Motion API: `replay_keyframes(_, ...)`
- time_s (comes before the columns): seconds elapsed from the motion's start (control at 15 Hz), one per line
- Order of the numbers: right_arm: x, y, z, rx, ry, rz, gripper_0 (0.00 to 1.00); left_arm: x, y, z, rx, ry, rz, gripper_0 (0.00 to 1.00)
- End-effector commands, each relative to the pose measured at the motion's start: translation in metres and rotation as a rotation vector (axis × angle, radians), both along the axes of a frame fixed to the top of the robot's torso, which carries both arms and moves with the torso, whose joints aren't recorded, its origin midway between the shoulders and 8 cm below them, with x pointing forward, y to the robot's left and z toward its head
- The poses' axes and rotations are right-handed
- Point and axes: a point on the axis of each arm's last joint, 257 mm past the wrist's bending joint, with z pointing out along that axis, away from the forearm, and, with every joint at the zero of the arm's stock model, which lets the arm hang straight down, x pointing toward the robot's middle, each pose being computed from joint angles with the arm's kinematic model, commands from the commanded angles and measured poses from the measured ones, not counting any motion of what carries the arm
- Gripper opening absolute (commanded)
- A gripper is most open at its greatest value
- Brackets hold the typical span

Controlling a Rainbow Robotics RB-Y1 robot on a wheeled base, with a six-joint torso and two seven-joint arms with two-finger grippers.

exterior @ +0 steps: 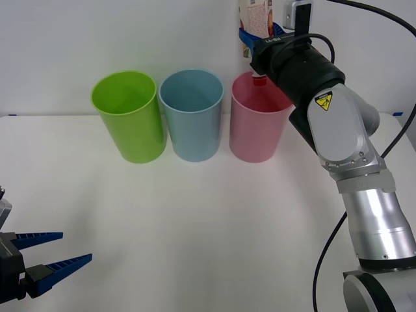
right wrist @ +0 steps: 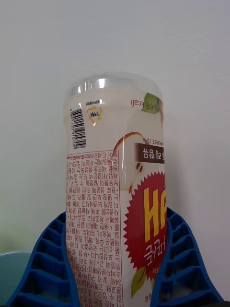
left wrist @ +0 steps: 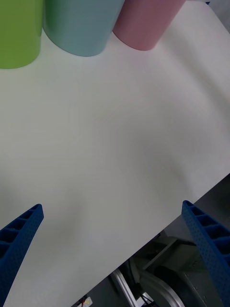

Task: Put cans in the blue bin and PET bottles in the pink bin and trash in the green bin.

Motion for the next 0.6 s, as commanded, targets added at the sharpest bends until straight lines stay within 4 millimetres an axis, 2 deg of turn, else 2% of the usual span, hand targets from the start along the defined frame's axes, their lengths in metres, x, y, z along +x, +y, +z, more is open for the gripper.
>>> replay_keyframes(0.07, 0.0006, -0.0036, -0.0005, 0.0, -0.002, -0.008, 0.0, 0.0, 0.0, 0.0, 0.0, 0.0, 0.0, 1.0)
replay_keyframes(0.6, 0.0044, -0.0127, -0.0064, -0.007, 0.001, -0.035, 0.0, 0.0, 0.0, 0.0, 0.0, 0.0, 0.0, 1.0)
